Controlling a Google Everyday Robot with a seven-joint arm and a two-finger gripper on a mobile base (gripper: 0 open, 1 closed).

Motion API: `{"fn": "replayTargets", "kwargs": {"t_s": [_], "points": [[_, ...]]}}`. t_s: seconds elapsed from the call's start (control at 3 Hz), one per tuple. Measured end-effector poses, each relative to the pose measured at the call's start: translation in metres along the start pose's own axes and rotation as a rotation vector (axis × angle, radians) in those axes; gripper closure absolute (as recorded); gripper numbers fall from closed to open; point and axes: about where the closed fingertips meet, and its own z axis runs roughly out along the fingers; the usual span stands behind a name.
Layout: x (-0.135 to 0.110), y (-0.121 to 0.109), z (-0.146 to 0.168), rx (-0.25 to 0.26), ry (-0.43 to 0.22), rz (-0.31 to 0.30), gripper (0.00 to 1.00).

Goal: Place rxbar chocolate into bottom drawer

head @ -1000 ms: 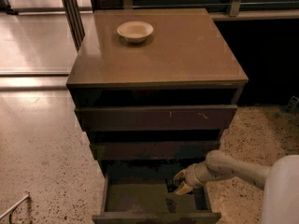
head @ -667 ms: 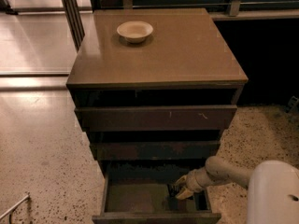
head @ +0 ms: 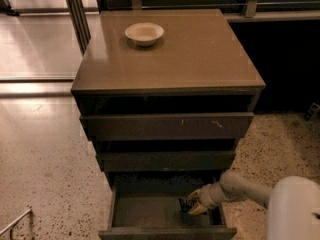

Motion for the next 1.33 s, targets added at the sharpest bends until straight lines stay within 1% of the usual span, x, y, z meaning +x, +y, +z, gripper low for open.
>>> {"fn": "replayTargets", "kwargs": {"t_s": [0.33, 0.67, 1.0, 1.33], "points": [[0.01, -0.005, 0.015, 0.027, -0.02, -0.07, 1.0], [0.019, -0.012, 0.033, 0.027, -0.042, -0.116, 1.0], [0.025, -0.021, 0.05, 0.017, -0.06, -0.135, 1.0], [0.032, -0.029, 0.064, 0.007, -0.078, -0.134, 1.0]]}}
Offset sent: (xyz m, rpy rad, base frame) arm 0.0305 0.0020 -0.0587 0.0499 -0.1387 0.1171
